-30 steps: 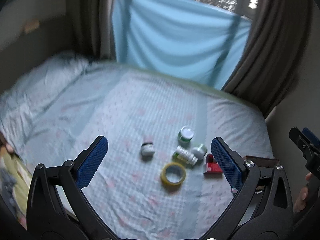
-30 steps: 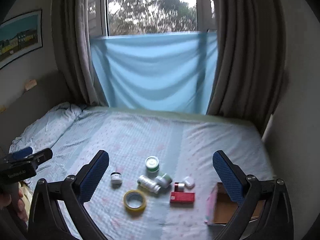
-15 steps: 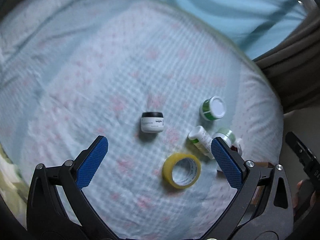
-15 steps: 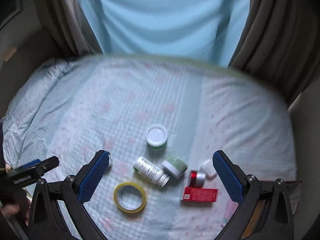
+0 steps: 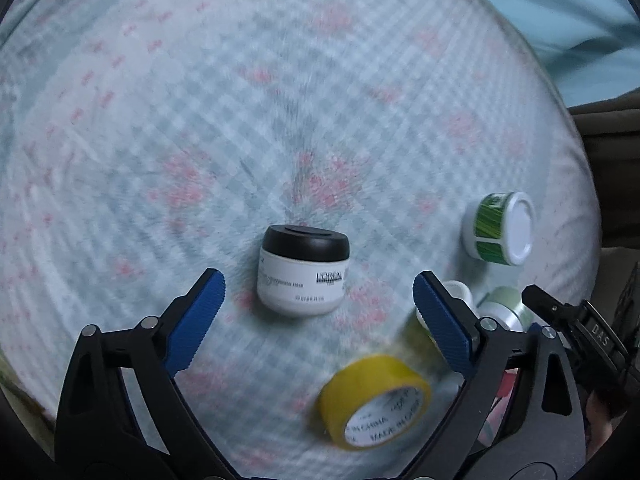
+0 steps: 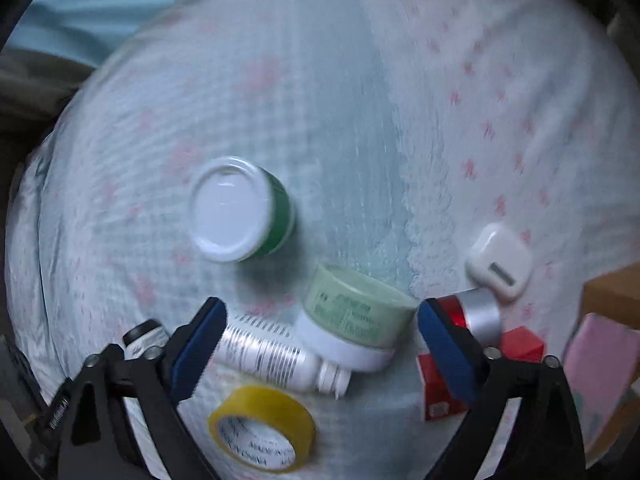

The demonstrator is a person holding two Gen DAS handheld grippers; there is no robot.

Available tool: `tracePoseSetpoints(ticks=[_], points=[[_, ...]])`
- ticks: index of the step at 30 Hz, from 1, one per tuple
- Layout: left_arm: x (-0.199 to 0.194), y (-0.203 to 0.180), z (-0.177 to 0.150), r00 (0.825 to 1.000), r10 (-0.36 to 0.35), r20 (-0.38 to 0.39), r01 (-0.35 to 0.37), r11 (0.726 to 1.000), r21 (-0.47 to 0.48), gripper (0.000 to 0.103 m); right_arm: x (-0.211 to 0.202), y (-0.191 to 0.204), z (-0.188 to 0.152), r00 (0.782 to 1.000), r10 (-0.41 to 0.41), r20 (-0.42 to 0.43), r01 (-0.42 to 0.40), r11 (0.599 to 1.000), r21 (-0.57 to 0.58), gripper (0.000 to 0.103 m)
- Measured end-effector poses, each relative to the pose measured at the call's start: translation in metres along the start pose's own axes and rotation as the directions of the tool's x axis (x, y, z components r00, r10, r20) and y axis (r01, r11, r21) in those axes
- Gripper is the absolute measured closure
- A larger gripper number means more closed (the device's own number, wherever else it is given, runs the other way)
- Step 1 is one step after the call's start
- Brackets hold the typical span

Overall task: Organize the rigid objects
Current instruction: 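Grasp the black-lidded white jar with left tool while right tool grasps pale green jar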

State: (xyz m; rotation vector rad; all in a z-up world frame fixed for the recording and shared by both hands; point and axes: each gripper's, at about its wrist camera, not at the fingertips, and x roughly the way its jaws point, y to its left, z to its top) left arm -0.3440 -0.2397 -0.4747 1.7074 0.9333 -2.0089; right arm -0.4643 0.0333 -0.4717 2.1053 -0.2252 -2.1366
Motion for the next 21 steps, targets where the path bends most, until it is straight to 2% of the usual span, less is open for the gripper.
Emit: tracePoseSetpoints(ticks=[5,8,10,13,14,21], points=[[0.023,0.001,0.004,0.999,0.013,-0.029,-0.013,1.0,-0.014,0.011,0.02,-0.01,0.003,0.997,-0.046,-0.056,0.049,0.998,0.051,0.011],[0.033,0.001,0.005,0.999,0.018,-0.043,-0.019,1.0,-0.017,0.016,0.024,-0.01,0.002,0.997,-0.058,-0.057,0.061,0.997,0.046,0.018],[0.039,0.002,0.004,0.998,0.017,-0.056,-0.019,1.0,-0.019,0.027,0.025,-0.007,0.003,0.994,-0.088,-0.066,0.09,0.996,0.03,0.02],[0.049,0.005,0.004,0.997,0.015,-0.081,-0.017,0.999,-0.031,0.044,0.023,-0.005,0.003,0.989,-0.133,-0.064,0.134,0.991,0.006,0.03],[0.051,0.007,0.004,0.997,0.022,-0.08,-0.024,0.999,-0.034,0.046,0.022,-0.005,0.002,0.989,-0.134,-0.062,0.134,0.991,0.002,0.03],[0.046,0.014,0.0,0.998,-0.005,-0.056,0.003,1.0,-0.024,0.048,0.012,-0.004,0.002,0.99,-0.136,-0.044,0.135,0.991,-0.013,0.032]])
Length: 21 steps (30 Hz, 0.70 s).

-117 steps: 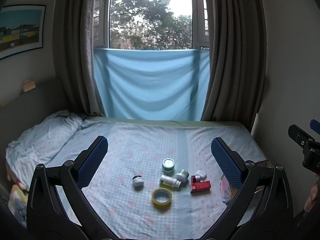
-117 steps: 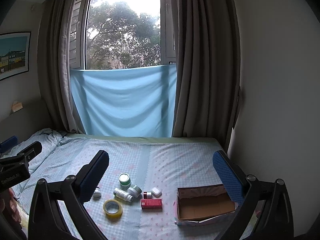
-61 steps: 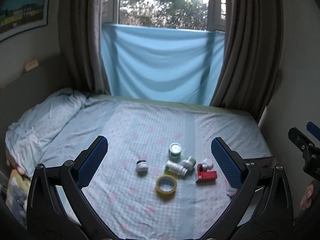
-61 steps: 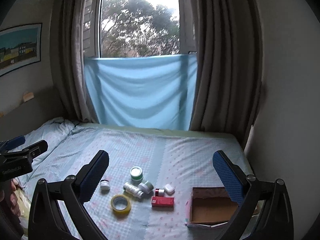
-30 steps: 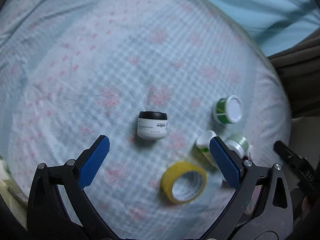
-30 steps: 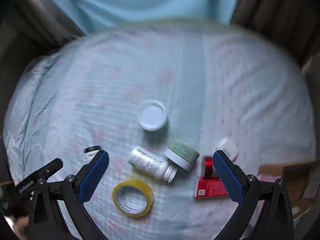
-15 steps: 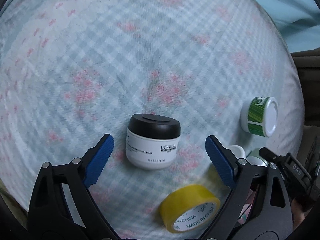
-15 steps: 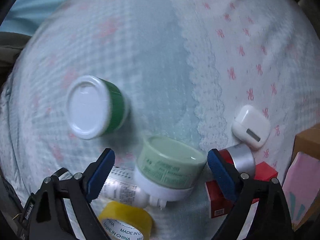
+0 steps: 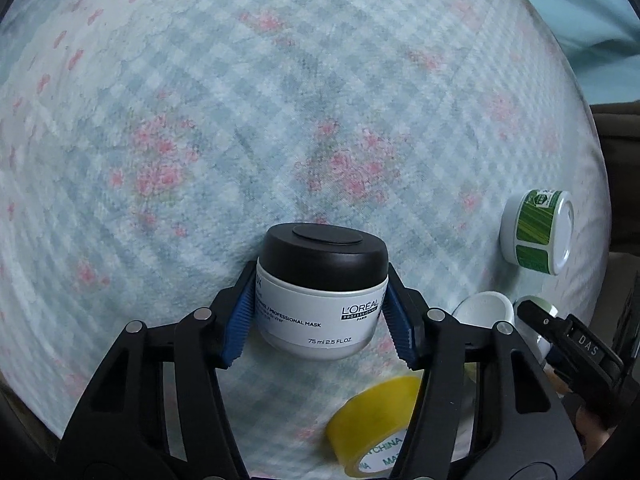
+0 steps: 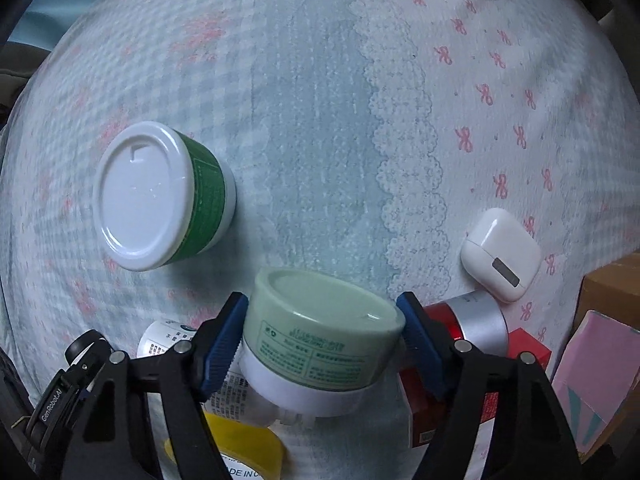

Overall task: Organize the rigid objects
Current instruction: 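Grasp the black-lidded white jar with left tool while right tool grasps pale green jar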

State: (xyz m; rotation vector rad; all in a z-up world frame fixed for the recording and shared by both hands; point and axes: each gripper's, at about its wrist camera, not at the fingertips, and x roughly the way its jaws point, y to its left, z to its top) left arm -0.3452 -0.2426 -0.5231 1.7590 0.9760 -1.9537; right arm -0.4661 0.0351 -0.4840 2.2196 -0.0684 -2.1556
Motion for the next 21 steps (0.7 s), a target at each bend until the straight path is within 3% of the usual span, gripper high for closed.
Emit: tracePoseSetpoints(ticks=[9,15,17,18,19,21], points=[[-0.032,0.001,-0.009,0.997,-0.025,0.069,0.022,0.999,0.048,0.048,-0.04,0.001,-0.01,0.997,0.029,0.074,-0.026,0.999,-0.04,0.032],[-0.075,-0.015,-0.034,0.988,-0.066,0.138,0.042,0.984,0.171,0.048,-0.098,-0.002,-0.026,0.986,0.092,0.136,-0.084,0.995,-0.062,0.032],[-0.094,-0.022,-0.043,0.984,-0.081,0.159,0.044,0.974,0.221,0.048,-0.122,-0.006,-0.039,0.98,0.113,0.166,-0.1,0.992,-0.081,0.032],[-0.106,-0.015,-0.04,0.982,-0.086,0.166,0.044,0.969,0.244,0.048,-0.112,0.01,-0.075,0.977,0.115,0.179,-0.101,0.991,-0.087,0.032],[-0.118,-0.022,-0.048,0.98,-0.092,0.176,0.041,0.96,0.278,0.048,-0.114,0.006,-0.086,0.974,0.126,0.19,-0.111,0.99,-0.09,0.032],[-0.134,-0.04,-0.062,0.976,-0.105,0.19,0.036,0.941,0.336,0.048,-0.127,0.01,-0.088,0.966,0.154,0.206,-0.137,0.986,-0.095,0.032]])
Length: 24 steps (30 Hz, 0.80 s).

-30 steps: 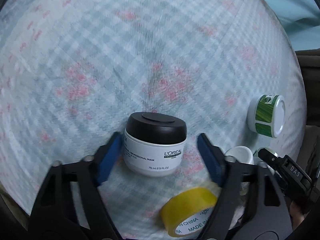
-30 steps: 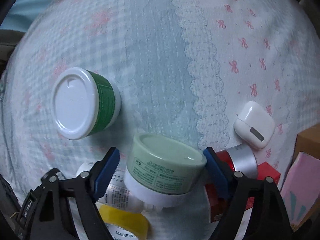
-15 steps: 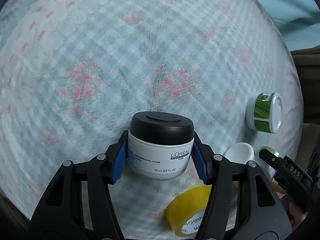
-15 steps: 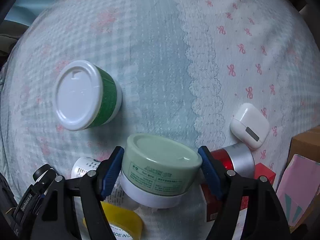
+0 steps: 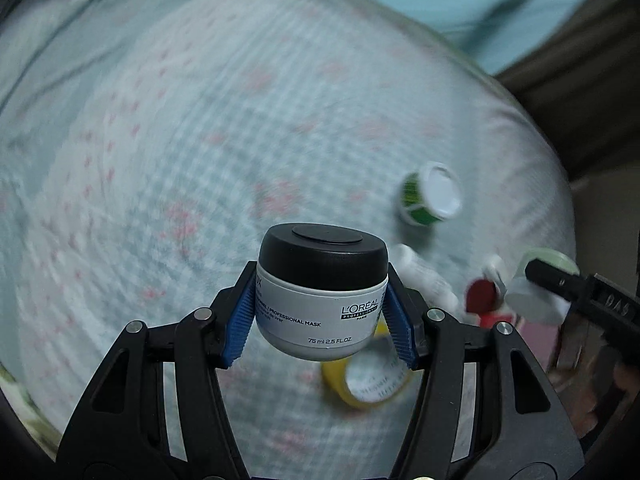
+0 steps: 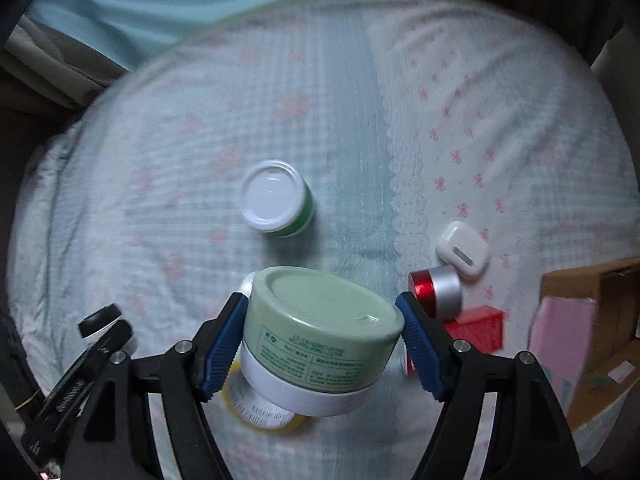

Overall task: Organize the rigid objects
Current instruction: 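Grasp the black-lidded white jar with left tool while right tool grasps pale green jar, then carry both jars into the cardboard box and open both tools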

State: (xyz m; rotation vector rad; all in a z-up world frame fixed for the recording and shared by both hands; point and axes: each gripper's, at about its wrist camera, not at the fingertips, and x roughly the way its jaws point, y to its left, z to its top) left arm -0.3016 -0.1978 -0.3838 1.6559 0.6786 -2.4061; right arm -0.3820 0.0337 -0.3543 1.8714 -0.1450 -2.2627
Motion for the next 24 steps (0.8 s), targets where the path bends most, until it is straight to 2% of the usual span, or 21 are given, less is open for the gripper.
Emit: tracePoseSetpoints(ticks=[1,2,4,5,10,18,24], points=[[-0.012,-0.012,-0.004,1.0,-0.007,0.01,0.006,0.999,0.043,0.048,-0.005,-0.002,0.005,1.0,0.009,0.008,-0.009,1.0,0.0,0.032],[-0.019,-0.019,0.006,1.0,-0.01,0.014,0.009,0.998,0.067,0.048,-0.021,-0.007,0.0,1.0,0.017,0.02,-0.017,1.0,0.0,0.032],[-0.042,-0.042,-0.002,0.999,-0.024,0.031,0.019,0.99,0.14,0.048,-0.036,-0.014,0.0,0.999,0.026,0.037,-0.026,1.0,0.0,0.032],[-0.046,-0.057,0.001,0.999,-0.031,0.037,0.024,0.986,0.163,0.048,-0.052,-0.022,-0.005,0.998,0.032,0.052,-0.032,1.0,0.0,0.032],[-0.084,-0.113,-0.029,0.994,-0.094,0.048,0.08,0.969,0.235,0.048,-0.113,-0.071,-0.033,0.993,0.028,0.114,-0.028,1.0,-0.004,0.032],[-0.114,-0.23,-0.087,0.987,-0.148,0.065,0.122,0.947,0.298,0.048,-0.182,-0.19,-0.07,0.988,-0.009,0.151,0.015,0.999,-0.04,0.032],[-0.097,-0.325,-0.126,0.987,-0.161,0.016,0.148,0.939,0.311,0.048,-0.192,-0.291,-0.078,0.992,-0.041,0.123,0.052,0.995,-0.089,0.032]])
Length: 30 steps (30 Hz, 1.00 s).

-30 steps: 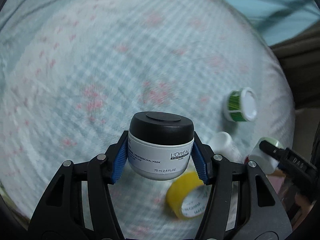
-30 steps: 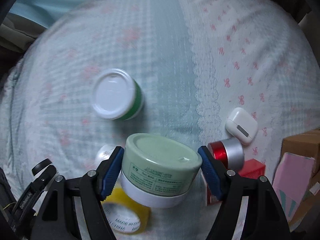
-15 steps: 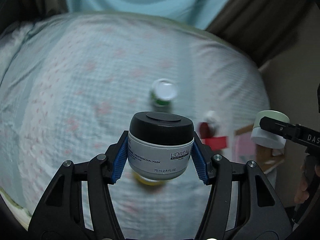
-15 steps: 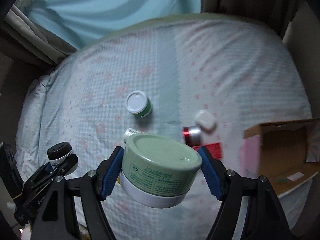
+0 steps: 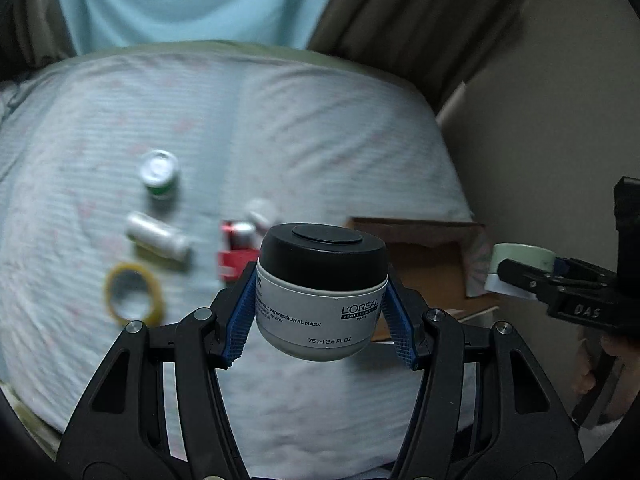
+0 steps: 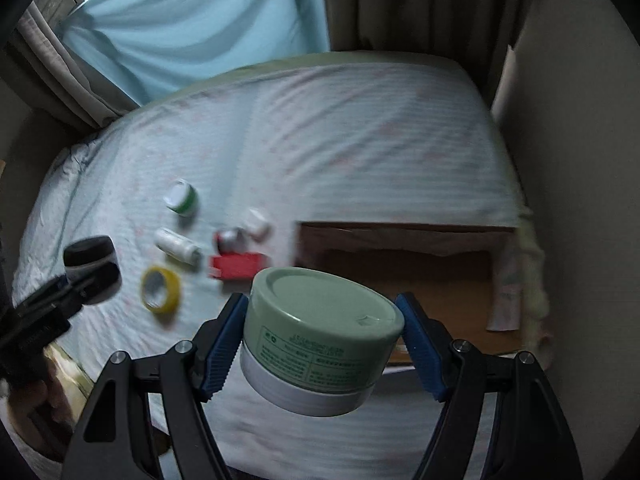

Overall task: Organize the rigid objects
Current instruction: 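Carry both jars into the cardboard box and open both tools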

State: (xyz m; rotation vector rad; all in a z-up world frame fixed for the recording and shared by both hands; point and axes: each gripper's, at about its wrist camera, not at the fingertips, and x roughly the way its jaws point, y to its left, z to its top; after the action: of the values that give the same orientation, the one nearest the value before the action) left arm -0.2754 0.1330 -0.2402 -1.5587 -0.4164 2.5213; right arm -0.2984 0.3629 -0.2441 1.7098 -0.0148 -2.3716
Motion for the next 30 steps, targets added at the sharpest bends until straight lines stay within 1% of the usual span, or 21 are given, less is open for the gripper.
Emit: tracePoseSetpoints(ticks=[2,5,9,11,13,16,20,24,27,29,30], points=[[0.021,-0.032,-0.003,0.999,-0.017,-0.036,0.017,1.0,0.0,0.048,0.007,-0.032,-0.003,1.0,-0.02,-0.018,0.019,1.0,-0.022,0.032],[0.056,-0.067,-0.005,0.995,-0.014,-0.104,0.017,1.0,0.024,0.048,0.03,-0.08,-0.01,0.996,-0.045,-0.072,0.044,0.999,-0.017,0.032],[0.105,-0.099,-0.007,0.983,0.005,-0.185,0.008,0.998,0.069,0.048,0.062,-0.124,-0.018,0.991,-0.051,-0.126,0.051,0.999,-0.001,0.032],[0.137,-0.116,-0.009,0.972,0.026,-0.232,-0.003,0.995,0.099,0.048,0.079,-0.139,-0.021,0.987,-0.06,-0.148,0.058,0.998,-0.017,0.032],[0.165,-0.124,-0.01,0.961,0.04,-0.275,-0.006,0.993,0.122,0.048,0.091,-0.145,-0.023,0.985,-0.068,-0.16,0.062,0.997,-0.042,0.032],[0.209,-0.135,-0.01,0.94,0.08,-0.333,-0.025,0.986,0.167,0.048,0.113,-0.15,-0.025,0.98,-0.08,-0.181,0.062,0.992,-0.107,0.032],[0.261,-0.142,-0.012,0.911,0.137,-0.39,-0.05,0.973,0.224,0.048,0.142,-0.139,-0.027,0.977,-0.093,-0.193,0.048,0.973,-0.225,0.032],[0.292,-0.138,-0.018,0.886,0.166,-0.433,-0.061,0.967,0.245,0.048,0.167,-0.127,-0.033,0.969,-0.083,-0.232,0.008,0.952,-0.306,0.032],[0.301,-0.137,-0.022,0.877,0.185,-0.444,-0.064,0.96,0.272,0.048,0.177,-0.122,-0.037,0.966,-0.076,-0.246,-0.008,0.946,-0.325,0.032],[0.301,-0.138,-0.022,0.876,0.186,-0.445,-0.06,0.957,0.284,0.048,0.178,-0.122,-0.037,0.966,-0.06,-0.253,-0.024,0.948,-0.316,0.032],[0.3,-0.139,-0.021,0.879,0.187,-0.439,-0.061,0.956,0.286,0.048,0.178,-0.123,-0.037,0.966,-0.051,-0.253,-0.031,0.95,-0.309,0.032]])
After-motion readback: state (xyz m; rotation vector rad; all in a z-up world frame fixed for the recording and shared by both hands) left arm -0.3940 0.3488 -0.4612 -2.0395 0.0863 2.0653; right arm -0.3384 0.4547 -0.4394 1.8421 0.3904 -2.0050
